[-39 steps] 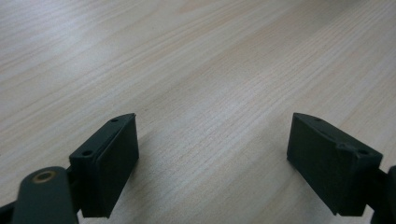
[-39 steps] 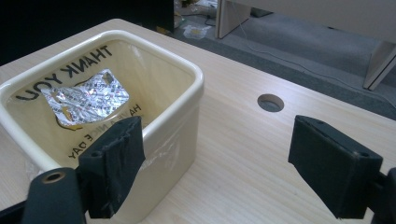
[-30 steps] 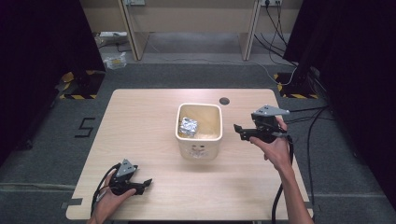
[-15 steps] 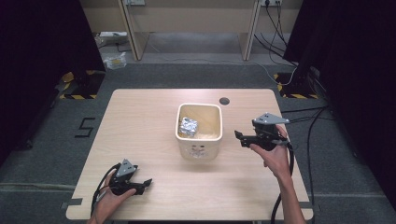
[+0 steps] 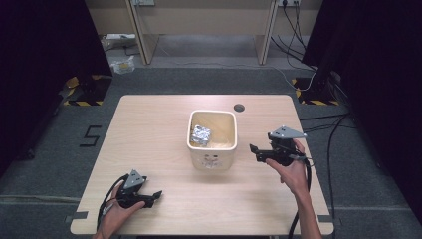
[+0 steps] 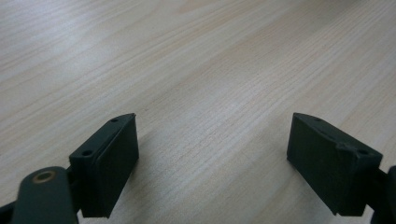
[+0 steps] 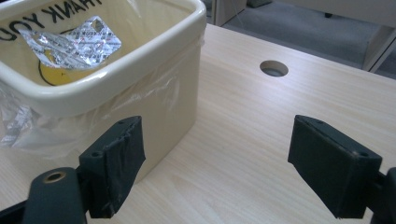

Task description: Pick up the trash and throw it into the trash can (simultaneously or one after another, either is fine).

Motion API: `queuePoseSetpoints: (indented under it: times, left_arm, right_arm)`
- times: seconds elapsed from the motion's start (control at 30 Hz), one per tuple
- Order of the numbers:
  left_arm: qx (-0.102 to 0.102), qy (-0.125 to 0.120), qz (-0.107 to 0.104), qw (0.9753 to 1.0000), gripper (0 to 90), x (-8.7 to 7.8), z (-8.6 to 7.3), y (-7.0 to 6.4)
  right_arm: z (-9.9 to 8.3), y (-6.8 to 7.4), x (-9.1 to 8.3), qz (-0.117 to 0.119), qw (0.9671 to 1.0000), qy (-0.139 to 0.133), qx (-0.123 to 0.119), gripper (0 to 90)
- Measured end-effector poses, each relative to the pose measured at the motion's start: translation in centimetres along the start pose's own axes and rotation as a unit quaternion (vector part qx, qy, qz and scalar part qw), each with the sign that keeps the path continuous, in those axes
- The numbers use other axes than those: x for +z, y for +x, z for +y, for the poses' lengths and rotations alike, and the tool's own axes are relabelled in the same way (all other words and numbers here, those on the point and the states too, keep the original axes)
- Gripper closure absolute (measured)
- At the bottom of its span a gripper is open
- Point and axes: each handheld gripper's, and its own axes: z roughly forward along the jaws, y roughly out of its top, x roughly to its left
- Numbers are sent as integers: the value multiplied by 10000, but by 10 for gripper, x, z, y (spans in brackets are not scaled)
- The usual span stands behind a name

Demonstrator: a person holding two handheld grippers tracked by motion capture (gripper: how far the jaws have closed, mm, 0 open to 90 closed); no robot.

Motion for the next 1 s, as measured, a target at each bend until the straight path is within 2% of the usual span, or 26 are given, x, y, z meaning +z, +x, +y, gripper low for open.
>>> queuePoseSetpoints:
  times: [0.57,0.67,1.0]
  left_arm:
    - [0,2,-6,10000,156,0,0,0]
    - [0,1,-6,10000,156,0,0,0]
    - [3,1,-9,10000,155,0,0,0]
  right_arm:
    - [-22,4,5,7,9997,249,30,183]
    - [-26,3,5,-19,9995,281,109,181]
    - [-30,9,12,-33,9991,421,27,173]
